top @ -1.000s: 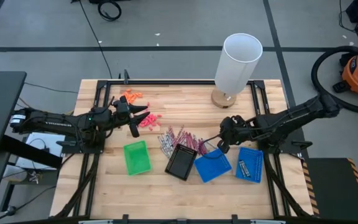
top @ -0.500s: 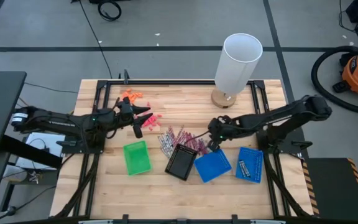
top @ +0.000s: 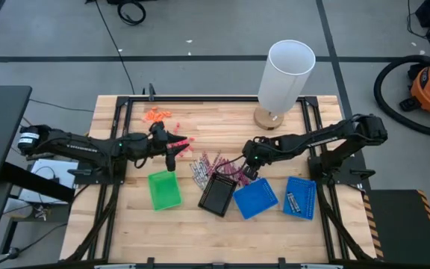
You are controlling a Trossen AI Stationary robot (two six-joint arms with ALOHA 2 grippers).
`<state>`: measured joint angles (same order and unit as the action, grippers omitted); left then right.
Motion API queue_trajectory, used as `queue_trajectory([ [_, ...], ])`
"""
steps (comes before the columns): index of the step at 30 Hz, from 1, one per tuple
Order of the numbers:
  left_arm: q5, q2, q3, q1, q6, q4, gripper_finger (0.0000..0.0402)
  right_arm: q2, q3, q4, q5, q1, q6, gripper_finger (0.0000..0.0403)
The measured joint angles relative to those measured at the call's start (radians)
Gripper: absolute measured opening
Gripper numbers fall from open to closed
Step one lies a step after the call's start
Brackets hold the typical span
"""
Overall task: Sort crayons
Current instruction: Put the black crayon into the right blue bin
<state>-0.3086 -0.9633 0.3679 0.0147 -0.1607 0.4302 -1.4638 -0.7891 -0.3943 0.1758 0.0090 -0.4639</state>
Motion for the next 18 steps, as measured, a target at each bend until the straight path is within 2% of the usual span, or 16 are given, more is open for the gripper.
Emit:
queue_trajectory([
  [4,0.01,-0.024,0.0,0.0,-0.024,-0.008,0.0149,0.018,-0.001,-0.028,-0.053,0.0,0.015,0.0095],
  [10,0.01,-0.039,0.0,0.0,-0.035,-0.022,0.0149,-0.042,-0.005,-0.056,-0.211,-0.03,0.012,0.0095],
  [18,0.01,-0.038,0.0,0.002,-0.035,-0.022,0.0149,-0.185,-0.147,-0.205,-0.225,-0.032,0.08,0.0096],
])
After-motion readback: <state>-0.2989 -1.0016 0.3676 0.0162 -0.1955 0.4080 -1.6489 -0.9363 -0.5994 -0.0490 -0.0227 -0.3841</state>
